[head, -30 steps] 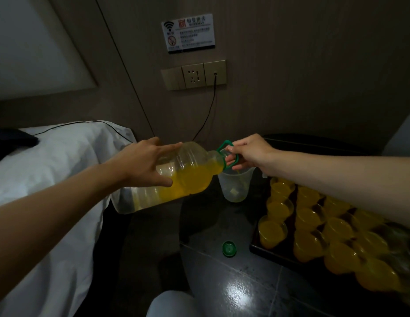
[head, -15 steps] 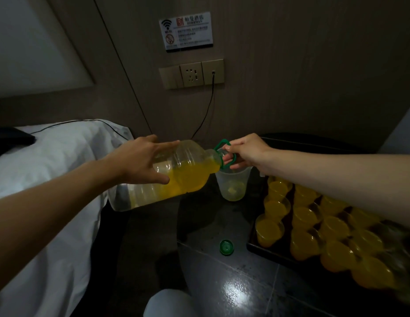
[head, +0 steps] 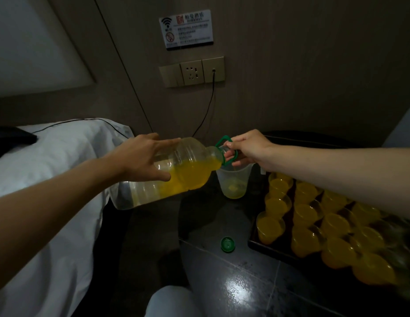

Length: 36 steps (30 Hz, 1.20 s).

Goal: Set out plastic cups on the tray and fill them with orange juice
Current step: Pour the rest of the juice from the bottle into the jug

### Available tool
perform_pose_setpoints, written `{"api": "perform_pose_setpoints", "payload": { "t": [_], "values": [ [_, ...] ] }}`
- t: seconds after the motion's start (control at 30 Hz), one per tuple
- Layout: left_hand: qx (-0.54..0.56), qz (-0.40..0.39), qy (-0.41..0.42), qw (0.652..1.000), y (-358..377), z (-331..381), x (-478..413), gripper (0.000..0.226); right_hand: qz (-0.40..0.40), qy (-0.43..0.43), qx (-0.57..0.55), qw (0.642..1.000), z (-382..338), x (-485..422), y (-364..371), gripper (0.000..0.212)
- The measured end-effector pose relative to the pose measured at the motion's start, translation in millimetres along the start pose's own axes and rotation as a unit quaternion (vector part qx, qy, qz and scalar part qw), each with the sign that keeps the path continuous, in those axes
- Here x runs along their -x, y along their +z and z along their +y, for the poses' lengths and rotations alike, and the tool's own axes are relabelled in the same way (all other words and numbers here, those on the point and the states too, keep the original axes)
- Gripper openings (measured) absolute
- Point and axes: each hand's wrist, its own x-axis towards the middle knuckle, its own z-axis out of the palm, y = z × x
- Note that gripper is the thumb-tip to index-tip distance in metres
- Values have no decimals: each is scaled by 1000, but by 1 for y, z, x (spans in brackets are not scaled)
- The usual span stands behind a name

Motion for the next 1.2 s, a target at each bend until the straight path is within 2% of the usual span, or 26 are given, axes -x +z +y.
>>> {"api": "perform_pose_setpoints", "payload": {
  "t": [0.73, 1.2],
  "values": [
    [3, 2, 3, 1000, -2, -7, 2, 112, -6, 4, -3, 1000, -7, 5, 4, 24],
    [-6, -3, 6, 1000, -10, -8, 4, 110, -6, 9, -4, 1000, -9, 6, 6, 18]
  ]
}}
